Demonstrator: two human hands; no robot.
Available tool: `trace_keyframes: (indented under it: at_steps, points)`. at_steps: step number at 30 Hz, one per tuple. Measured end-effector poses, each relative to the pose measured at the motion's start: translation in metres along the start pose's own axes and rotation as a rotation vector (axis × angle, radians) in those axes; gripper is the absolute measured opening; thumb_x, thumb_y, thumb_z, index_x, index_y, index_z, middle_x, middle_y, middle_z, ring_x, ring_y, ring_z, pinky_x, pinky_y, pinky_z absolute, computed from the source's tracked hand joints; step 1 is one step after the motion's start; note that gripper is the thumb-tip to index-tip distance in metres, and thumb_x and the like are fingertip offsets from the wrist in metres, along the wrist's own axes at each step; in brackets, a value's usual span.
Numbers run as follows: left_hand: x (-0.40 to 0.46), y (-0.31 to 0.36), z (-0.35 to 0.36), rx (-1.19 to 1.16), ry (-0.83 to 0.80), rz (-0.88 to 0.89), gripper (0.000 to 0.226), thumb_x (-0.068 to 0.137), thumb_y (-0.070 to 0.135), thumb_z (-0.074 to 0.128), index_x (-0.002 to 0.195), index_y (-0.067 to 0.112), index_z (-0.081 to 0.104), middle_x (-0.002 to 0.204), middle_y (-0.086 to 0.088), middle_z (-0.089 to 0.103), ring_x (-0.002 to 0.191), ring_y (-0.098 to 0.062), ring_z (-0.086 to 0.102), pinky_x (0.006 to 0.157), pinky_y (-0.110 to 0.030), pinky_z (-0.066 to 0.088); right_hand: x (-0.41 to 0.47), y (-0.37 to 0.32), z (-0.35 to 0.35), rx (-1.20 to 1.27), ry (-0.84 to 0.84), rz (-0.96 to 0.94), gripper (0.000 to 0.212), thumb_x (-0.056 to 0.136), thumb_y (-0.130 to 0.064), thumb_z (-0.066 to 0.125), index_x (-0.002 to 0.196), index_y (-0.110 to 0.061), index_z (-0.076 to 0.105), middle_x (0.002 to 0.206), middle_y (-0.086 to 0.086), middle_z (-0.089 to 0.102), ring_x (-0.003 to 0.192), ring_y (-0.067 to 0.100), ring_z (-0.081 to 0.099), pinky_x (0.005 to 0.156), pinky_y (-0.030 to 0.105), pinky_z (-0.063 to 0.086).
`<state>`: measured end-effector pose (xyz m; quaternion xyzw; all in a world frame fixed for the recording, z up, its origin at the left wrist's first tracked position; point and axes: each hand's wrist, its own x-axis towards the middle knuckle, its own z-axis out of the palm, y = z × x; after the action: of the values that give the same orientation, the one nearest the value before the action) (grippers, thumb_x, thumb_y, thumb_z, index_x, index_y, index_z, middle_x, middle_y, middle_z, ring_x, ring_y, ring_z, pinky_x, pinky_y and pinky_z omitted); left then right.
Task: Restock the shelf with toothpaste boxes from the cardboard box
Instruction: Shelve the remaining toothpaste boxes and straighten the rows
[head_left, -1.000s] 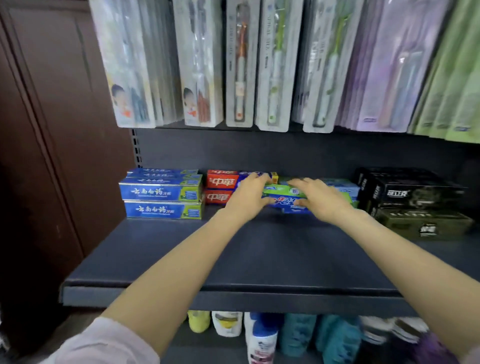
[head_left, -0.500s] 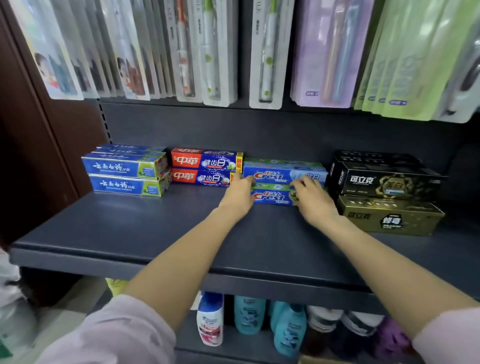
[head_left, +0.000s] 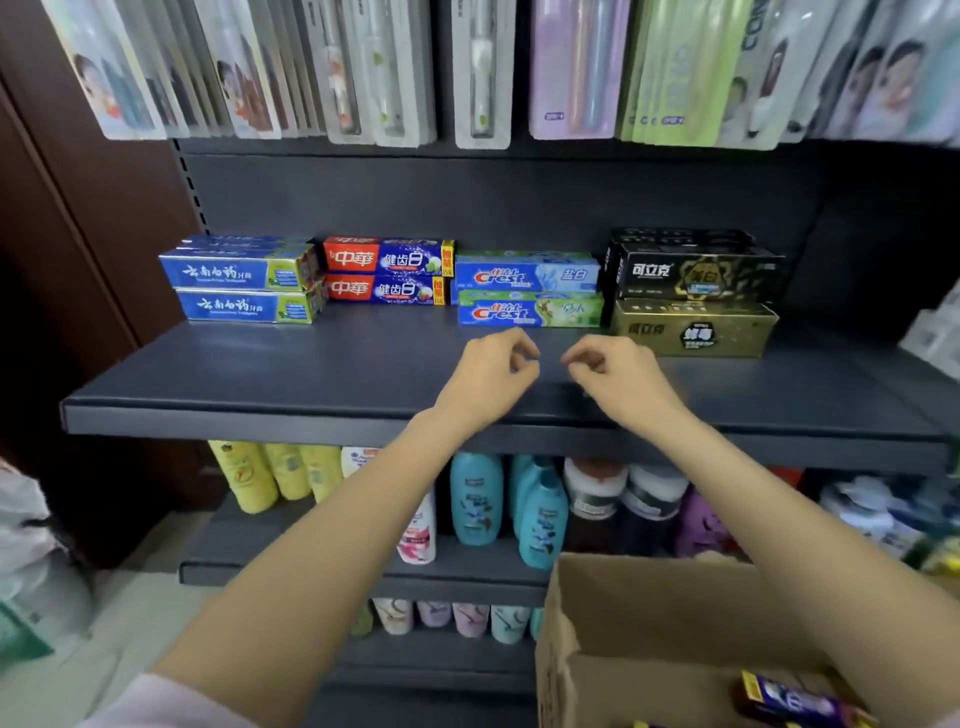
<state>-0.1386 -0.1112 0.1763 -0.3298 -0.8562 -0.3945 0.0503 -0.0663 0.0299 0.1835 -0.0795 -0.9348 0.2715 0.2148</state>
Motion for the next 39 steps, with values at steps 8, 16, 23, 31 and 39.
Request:
trace_keyframes:
  at_steps: [8,16,23,31,39]
  points:
    - [-0.066,0.053,0.079,0.013,-0.221,0.057,0.008,0.086,0.017,0.058,0.084,0.012,0.065,0.076,-0.006,0.070,0.067,-0.018,0.061,0.069,-0.029,0.048,-0.096,0.064,-0.037,-0.078,-0.137,0.127,0.014,0.086,-0.020,0.055,0.092,-0.021,0.068,0.093,0.003,0.070,0.090,0.022,0.063,0.080,0.035,0.051]
    - [-0.094,0.062,0.239,0.165,-0.655,-0.175,0.018,0.091,0.016,0.052,0.092,0.005,0.066,0.088,-0.017,0.069,0.073,-0.029,0.068,0.065,-0.031,0.052,-0.175,0.240,-0.024,-0.233,-0.603,0.345,0.022,0.087,-0.023,0.055,0.101,-0.012,0.068,0.112,0.007,0.064,0.105,0.027,0.061,0.088,0.036,0.049]
    - [-0.131,0.039,0.362,0.314,-0.814,-0.424,0.027,0.091,0.015,0.051,0.113,0.007,0.066,0.119,-0.014,0.065,0.111,-0.030,0.061,0.096,-0.035,0.047,-0.212,0.362,0.010,-0.311,-0.936,0.429,0.035,0.094,-0.026,0.050,0.125,-0.012,0.055,0.124,0.010,0.060,0.109,0.028,0.058,0.095,0.038,0.047]
    - [-0.159,0.020,0.412,0.491,-1.216,-0.469,0.057,0.087,0.009,0.063,0.140,0.012,0.042,0.139,-0.009,0.048,0.121,-0.029,0.051,0.088,-0.033,0.045,-0.219,0.414,0.065,-0.435,-1.148,0.380,0.035,0.092,-0.013,0.055,0.125,-0.005,0.050,0.128,0.016,0.055,0.103,0.029,0.055,0.079,0.035,0.043]
    - [-0.168,0.010,0.405,0.647,-0.932,-0.477,0.037,0.088,0.028,0.060,0.122,0.013,0.057,0.121,-0.010,0.061,0.109,-0.028,0.059,0.083,-0.034,0.047,-0.217,0.418,0.066,-0.279,-0.988,0.273,0.027,0.092,-0.018,0.056,0.117,-0.011,0.052,0.119,0.017,0.058,0.106,0.033,0.058,0.084,0.042,0.051]
